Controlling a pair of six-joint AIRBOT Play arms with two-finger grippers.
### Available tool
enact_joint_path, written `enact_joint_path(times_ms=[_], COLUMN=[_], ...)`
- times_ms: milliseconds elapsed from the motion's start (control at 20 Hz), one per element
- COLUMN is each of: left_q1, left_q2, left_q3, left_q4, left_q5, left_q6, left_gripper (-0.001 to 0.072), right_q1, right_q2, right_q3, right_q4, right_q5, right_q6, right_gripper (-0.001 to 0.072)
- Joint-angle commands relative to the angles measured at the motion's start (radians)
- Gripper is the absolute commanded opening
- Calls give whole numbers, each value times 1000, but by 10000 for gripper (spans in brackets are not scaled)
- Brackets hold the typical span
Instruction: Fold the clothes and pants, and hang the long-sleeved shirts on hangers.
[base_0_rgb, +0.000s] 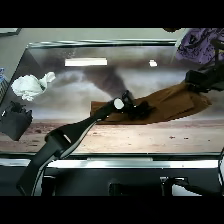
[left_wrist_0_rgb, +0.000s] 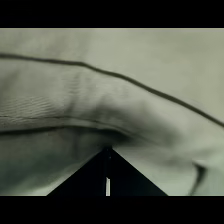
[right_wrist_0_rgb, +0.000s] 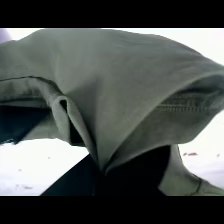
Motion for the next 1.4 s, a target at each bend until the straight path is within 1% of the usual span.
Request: enact_joint_path(times_ms=[0, 100, 200, 300, 400, 500, 550, 650, 750, 800, 900, 1050, 1150, 1350], left_q1=[-41, -35, -4, 51, 122, 194, 232, 314, 394, 433, 512, 615, 665, 732], left_q2=[-58, -56, -31, 21, 104, 205, 254, 351, 437, 473, 538, 613, 642, 660], left_q3=[53, 51, 51, 51, 51, 51, 51, 51, 51, 51, 51, 41, 39, 39], left_q4=[-9, -9, 10, 153, 371, 586, 662, 765, 828, 843, 846, 846, 846, 846], left_q5=[43, 5, -37, -186, -395, -570, -640, -757, -855, -894, -943, -968, -979, -998], left_q6=[-95, -93, -62, -65, -67, -61, -32, 63, 136, 157, 185, 185, 216, 232], left_gripper=[13, 13, 12, 11, 11, 12, 14, 14, 15, 15, 15, 16, 15, 16], right_q1=[1, 1, 1, 1, 2, 39, 77, 170, 283, 343, 449, 577, 638, 680], right_q2=[6, 12, 12, 12, 12, 12, 12, 9, -10, -31, -87, -187, -256, -366], right_q3=[33, 33, 33, 33, 33, 33, 32, 32, 32, 32, 33, 33, 33, 33], right_q4=[-3, -3, -3, 8, 66, 91, 84, 82, 56, 41, 31, 36, 82, 197], right_q5=[43, 41, 41, 47, 47, 40, 34, -1, -37, -45, -65, -150, -220, -336], right_q6=[27, 30, 39, 71, 113, 163, 193, 271, 354, 396, 475, 567, 608, 623], right_gripper=[27, 27, 27, 26, 26, 26, 26, 25, 25, 25, 25, 25, 25, 26])
